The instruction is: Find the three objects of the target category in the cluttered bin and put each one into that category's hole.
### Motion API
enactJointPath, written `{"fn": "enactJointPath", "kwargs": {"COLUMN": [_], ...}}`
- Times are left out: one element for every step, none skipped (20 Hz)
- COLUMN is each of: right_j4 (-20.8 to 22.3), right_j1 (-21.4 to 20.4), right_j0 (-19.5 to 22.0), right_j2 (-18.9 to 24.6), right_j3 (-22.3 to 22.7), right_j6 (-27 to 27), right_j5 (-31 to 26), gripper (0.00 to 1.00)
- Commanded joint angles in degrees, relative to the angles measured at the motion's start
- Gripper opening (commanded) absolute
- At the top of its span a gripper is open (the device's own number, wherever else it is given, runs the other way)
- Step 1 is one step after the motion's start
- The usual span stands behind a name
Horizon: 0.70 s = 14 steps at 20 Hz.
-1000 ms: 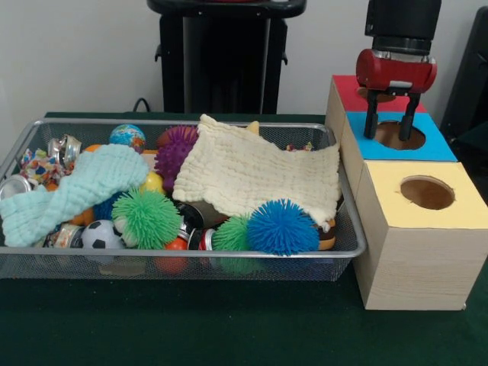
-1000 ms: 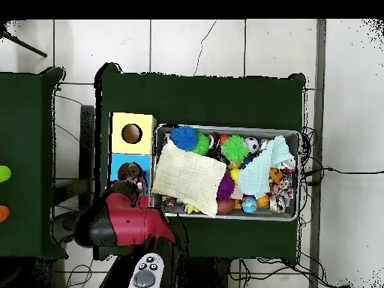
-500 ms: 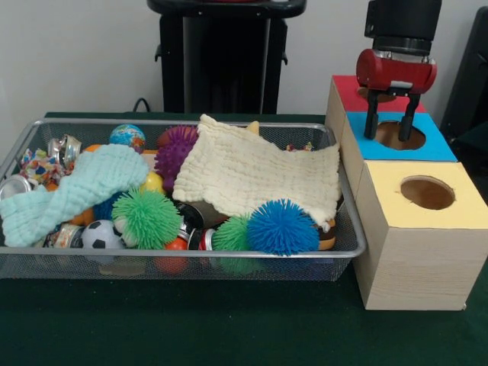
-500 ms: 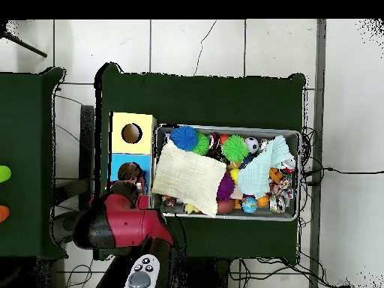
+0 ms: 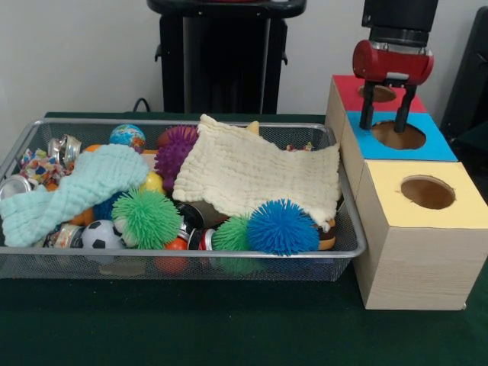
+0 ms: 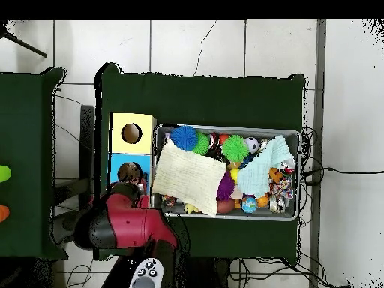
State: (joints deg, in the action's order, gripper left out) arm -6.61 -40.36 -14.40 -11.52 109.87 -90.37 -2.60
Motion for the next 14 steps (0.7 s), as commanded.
{"fn": "enactJointPath", "kwargs": {"right_j4": [3.72,4.16,4.61,5.07,5.62,6.17,6.64,7.32,7.95,9.03,10.07,11.47,12.48,13.49], "right_j1": [-6.33,-6.48,-6.48,-6.49,-6.69,-6.88,-7.1,-7.24,-7.11,-6.16,-5.55,-4.49,-3.87,-3.25], "right_j0": [5.75,6.88,7.9,8.91,10.07,11.23,11.98,13.26,14.05,15.13,15.66,16.69,17.62,18.56], "right_j2": [4.37,4.91,5.49,6.06,6.85,7.64,8.08,8.63,8.99,8.99,8.91,9.03,9.5,9.97], "right_j3": [-2.14,-2.26,-2.2,-2.14,-1.99,-1.85,-1.8,-2.01,-2.16,-2.81,-3.33,-4.01,-4.17,-4.33], "right_j6": [-0.64,-0.19,0.1,0.38,0.84,1.3,1.51,2.14,2.34,2.9,3.1,3.76,3.79,3.82], "right_j5": [-14.52,-14.78,-14.76,-14.75,-14.8,-14.86,-15.15,-15.47,-15.57,-15.54,-15.16,-14.47,-13.73,-13.0], "gripper": [1.0,1.0,1.0,1.0,1.0,1.0,1.0,1.0,1.0,1.0,1.0,1.0,1.0,1.0]}}
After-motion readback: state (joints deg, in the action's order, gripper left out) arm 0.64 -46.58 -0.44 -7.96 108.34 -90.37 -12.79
